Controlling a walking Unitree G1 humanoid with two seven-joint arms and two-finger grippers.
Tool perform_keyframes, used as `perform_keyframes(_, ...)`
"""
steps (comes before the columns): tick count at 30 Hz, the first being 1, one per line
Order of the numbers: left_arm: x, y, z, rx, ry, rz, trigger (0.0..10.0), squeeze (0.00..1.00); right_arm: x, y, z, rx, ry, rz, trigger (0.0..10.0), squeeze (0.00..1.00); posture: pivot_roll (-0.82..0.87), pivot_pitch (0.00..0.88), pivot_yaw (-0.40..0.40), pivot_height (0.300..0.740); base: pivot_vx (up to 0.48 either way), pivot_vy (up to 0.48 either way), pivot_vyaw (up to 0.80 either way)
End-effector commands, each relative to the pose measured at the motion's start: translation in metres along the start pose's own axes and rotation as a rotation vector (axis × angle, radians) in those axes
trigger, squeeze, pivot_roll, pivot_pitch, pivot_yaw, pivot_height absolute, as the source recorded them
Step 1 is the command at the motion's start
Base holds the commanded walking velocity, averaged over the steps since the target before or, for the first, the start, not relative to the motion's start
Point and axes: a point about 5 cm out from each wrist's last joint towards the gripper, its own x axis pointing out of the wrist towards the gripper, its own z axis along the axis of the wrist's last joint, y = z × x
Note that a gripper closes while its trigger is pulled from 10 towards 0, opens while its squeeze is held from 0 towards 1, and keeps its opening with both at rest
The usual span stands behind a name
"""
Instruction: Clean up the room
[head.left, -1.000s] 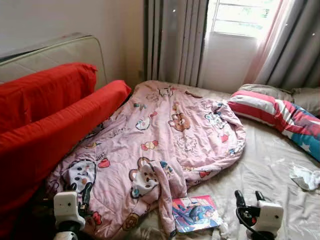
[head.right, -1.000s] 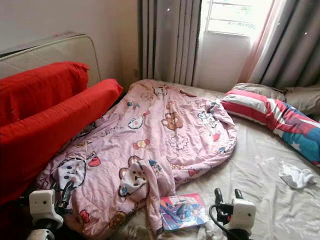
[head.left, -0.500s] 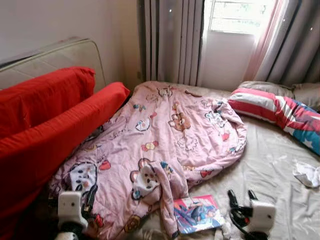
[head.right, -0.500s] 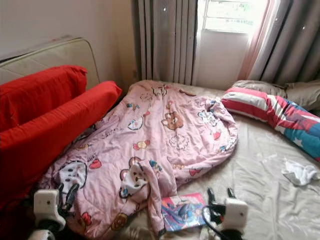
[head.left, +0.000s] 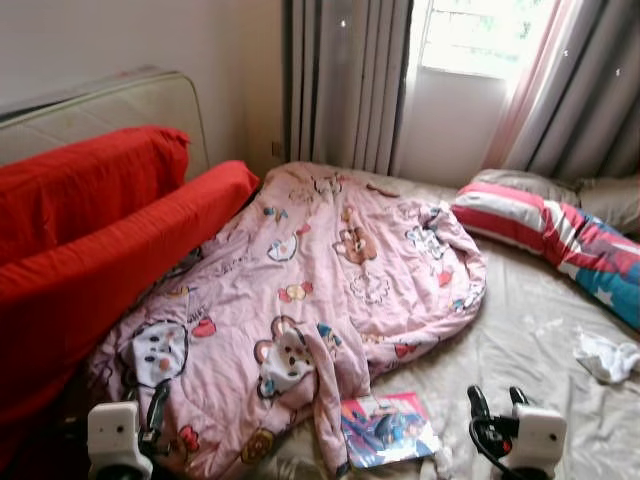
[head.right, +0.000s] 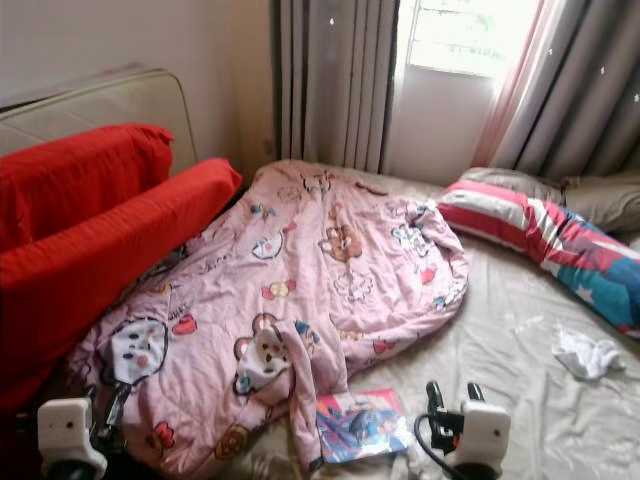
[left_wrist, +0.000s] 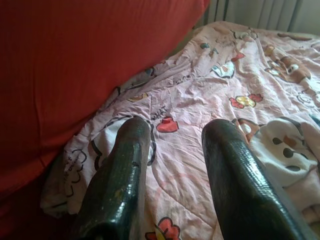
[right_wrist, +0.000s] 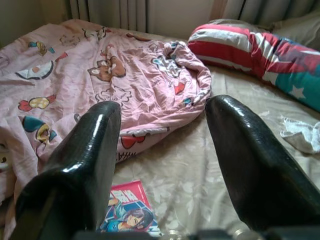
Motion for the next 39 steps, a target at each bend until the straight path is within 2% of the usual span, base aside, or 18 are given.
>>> perform_keyframes(1,-0.004,-0.003,0.000,-0.007,0.007,0.014,10.0,0.00,0.001,-0.003,-0.007,-0.014,0.047,-0.004,10.0,0.00,0.04,0.000,-0.074,0.740,0.000,0.000,0.00)
perform_keyframes(6,-0.005,-0.009,-0.001,0.004,0.014,-0.011,10.0,0.00,0.005,-0.004,-0.011,-0.020,0.074,-0.030,10.0,0.00,0.04,0.000,-0.060,0.740,0.000,0.000,0.00)
perform_keyframes(7,-0.001,-0.008,0.000,0.002,0.013,-0.019,10.0,0.00,0.006,-0.002,-0.012,0.009,0.087,-0.056,10.0,0.00,0.03,0.000,-0.060,0.735,0.000,0.000,0.00)
perform_keyframes(11,0.005,-0.004,0.001,0.008,0.017,-0.014,10.0,0.00,0.004,0.007,-0.007,0.008,0.077,-0.015,10.0,0.00,0.00,0.000,-0.067,0.710,0.000,0.000,0.00)
perform_keyframes(15,0.005,-0.009,0.001,0.005,0.021,-0.011,10.0,0.00,0.004,0.003,-0.009,0.010,0.083,-0.032,10.0,0.00,0.00,0.000,-0.065,0.685,0.000,0.000,0.00)
perform_keyframes(18,0.005,-0.016,0.003,-0.005,0.017,-0.036,10.0,0.00,0.009,0.007,-0.008,-0.013,0.085,-0.008,10.0,0.00,0.00,0.000,-0.065,0.660,0.000,0.000,0.00)
perform_keyframes(22,0.004,-0.015,0.003,-0.006,0.020,-0.026,10.0,0.00,0.011,0.005,-0.005,-0.021,0.086,-0.027,10.0,0.00,0.01,0.000,-0.067,0.636,0.000,0.000,0.00)
perform_keyframes(39,-0.002,-0.020,0.002,-0.032,0.037,-0.032,10.0,0.00,0.012,-0.002,-0.005,-0.020,0.099,-0.050,10.0,0.00,0.03,0.000,-0.077,0.636,0.000,0.000,0.00)
